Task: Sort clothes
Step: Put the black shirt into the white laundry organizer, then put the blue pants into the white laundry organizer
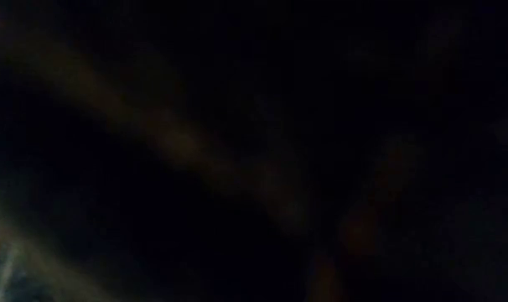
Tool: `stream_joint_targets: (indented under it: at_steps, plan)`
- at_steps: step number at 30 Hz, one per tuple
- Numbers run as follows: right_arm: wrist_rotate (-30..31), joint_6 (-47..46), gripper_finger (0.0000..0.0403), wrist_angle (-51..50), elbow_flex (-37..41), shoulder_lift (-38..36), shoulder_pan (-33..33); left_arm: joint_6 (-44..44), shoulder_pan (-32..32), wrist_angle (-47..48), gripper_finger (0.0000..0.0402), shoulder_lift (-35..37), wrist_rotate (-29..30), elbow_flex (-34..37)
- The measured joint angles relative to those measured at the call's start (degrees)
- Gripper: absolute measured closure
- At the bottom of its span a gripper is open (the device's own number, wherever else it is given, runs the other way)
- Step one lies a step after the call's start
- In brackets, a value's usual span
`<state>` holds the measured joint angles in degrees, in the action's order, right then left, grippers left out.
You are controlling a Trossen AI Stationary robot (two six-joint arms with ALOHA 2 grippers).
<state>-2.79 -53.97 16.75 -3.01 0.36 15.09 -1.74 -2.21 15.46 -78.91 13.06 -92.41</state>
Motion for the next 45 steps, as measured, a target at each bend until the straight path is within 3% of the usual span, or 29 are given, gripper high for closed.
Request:
stream_joint_targets:
  at_steps: [5, 8, 12, 18, 26, 30, 38, 41, 45]
  plan:
    - [0.0, -0.07, 0.0356, 0.02, 0.0, 0.0, 0.02, -0.48, -0.77, -5.51, 0.0401, 0.02, -2.26, 2.82]
    - [0.0, -0.12, 0.0356, 0.04, 0.0, 0.0, 0.0, -0.67, -1.36, -4.65, 0.04, 0.0, 2.71, 3.42]
    - [-0.01, -0.14, 0.0356, 0.04, 0.0, 0.0, 0.02, -3.28, -2.71, -11.49, 0.0394, 0.02, 10.87, 5.88]
    - [0.0, -0.14, 0.0356, 0.03, 0.0, 0.0, 0.02, -8.26, -5.62, -25.92, 0.0399, 0.12, 9.42, 9.17]
    - [-0.2, -0.1, 0.0356, 0.64, 0.0, -0.01, 0.0, -12.42, -6.41, -15.9, 0.039, 0.04, 4.91, 10.36]
    - [-0.31, -0.1, 0.0356, 0.99, 0.02, 0.0, 0.0, -18.22, -6.52, -7.67, 0.0335, 0.04, 4.29, 10.37]
    - [-1.46, -1.56, 0.0356, 7.65, 0.0, 0.0, -0.11, -24.63, -6.48, -3.17, 0.0152, 0.04, -0.01, 10.34]
    - [-2.13, -1.72, 0.0356, 7.72, -0.72, 0.0, -0.11, -28.23, -6.48, -0.06, 0.0126, 0.04, -3.83, 9.55]
    - [-2.07, -0.98, 0.0356, 7.76, -1.46, -0.02, -0.01, -31.01, -6.15, 1.04, 0.013, 0.09, -5.41, 8.75]
